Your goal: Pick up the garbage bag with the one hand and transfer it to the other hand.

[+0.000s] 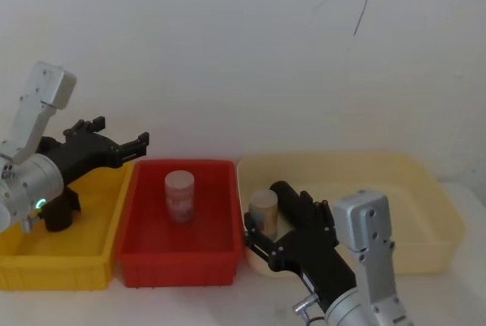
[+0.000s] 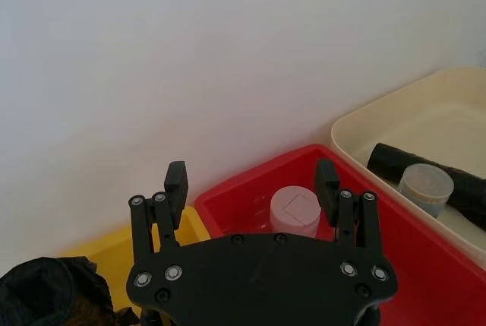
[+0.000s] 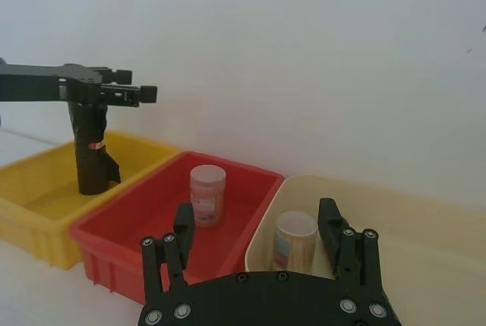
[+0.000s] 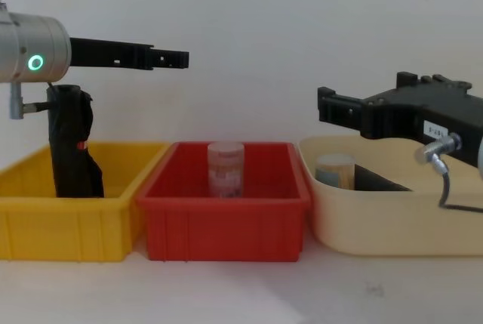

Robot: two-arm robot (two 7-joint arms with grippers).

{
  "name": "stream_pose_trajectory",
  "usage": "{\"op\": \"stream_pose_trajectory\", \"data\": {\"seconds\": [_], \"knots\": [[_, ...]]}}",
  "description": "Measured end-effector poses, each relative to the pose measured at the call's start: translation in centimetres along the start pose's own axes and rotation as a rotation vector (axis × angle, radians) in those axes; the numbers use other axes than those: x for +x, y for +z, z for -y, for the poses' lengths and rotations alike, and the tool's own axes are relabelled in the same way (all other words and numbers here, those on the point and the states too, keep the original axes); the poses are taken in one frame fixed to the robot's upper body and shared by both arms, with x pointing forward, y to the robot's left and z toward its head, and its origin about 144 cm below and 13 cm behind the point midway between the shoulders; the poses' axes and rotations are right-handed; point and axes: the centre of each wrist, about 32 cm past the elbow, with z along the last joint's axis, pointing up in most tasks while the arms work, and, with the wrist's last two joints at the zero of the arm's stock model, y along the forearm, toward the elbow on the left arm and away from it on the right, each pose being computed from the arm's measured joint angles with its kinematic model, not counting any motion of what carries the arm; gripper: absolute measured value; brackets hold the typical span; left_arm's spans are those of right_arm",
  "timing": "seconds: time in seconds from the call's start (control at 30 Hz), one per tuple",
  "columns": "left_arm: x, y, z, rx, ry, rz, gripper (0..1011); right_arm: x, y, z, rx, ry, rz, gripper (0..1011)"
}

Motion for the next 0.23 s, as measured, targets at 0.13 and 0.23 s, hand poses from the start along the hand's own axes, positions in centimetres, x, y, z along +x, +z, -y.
{"op": "stream_pose_trajectory", "data": {"seconds": [0.13,0.23], "knots": [[0.10,-0.12,0.00,0.000,-0.009,0.003,1001,-0.24,-0.06,0.24,0.002,0.009,0.001,1000],[0.15,-0.18,-0.01,0.000,-0.014,0.005,1001,-0.36,-0.09,0.38,0.003,0.014,0.001,1000]]}}
